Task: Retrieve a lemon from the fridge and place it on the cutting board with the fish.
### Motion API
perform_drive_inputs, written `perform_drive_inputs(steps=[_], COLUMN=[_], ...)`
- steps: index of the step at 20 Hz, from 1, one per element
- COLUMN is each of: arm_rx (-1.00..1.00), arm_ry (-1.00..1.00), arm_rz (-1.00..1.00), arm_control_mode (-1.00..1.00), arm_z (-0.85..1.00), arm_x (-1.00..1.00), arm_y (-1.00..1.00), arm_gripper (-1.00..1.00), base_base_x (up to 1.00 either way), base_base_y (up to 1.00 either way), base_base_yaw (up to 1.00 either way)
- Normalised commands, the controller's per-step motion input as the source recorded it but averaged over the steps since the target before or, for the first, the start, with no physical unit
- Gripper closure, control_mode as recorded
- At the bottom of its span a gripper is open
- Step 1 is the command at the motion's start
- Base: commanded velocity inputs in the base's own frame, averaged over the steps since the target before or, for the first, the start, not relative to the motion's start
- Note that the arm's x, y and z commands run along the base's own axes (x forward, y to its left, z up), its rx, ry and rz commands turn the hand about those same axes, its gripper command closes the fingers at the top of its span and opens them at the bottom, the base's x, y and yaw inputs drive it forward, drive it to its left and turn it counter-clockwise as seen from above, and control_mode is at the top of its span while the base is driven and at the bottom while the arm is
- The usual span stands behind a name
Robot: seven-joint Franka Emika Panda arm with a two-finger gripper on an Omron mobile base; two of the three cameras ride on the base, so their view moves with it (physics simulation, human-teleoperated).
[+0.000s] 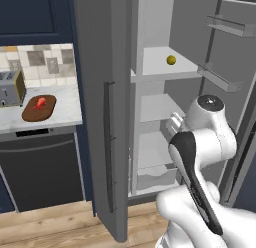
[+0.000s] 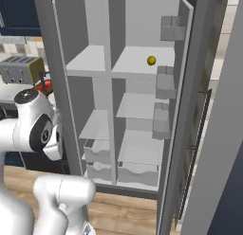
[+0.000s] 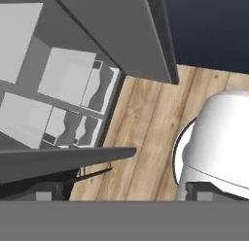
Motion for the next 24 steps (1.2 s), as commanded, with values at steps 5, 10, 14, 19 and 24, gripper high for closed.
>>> perform_drive_inputs(steps=[5,10,14,19,24], arm_rx=[0.51,0.50,0.34,0.17,0.08], arm_ry=[0.08,0.03,0.03,0.00,0.00], arm_rz=[-0.03,-0.01,0.00,0.00,0.00], arm_control_mode=[-1.00,-1.00,-1.00,-1.00,-1.00], arm_z=[-0.04,-0.04,-0.17,-0.14,-0.08], arm_x=[0.60,0.73,0.58,0.53,0.69], arm_y=[-0.12,0.03,0.27,0.30,0.37], arm_gripper=[-1.00,-1.00,-1.00,-1.00,-1.00], base_base_x=[0.00,0.00,0.00,0.00,0.00], base_base_y=[0.00,0.00,0.00,0.00,0.00], base_base_yaw=[0.00,0.00,0.00,0.00,0.00])
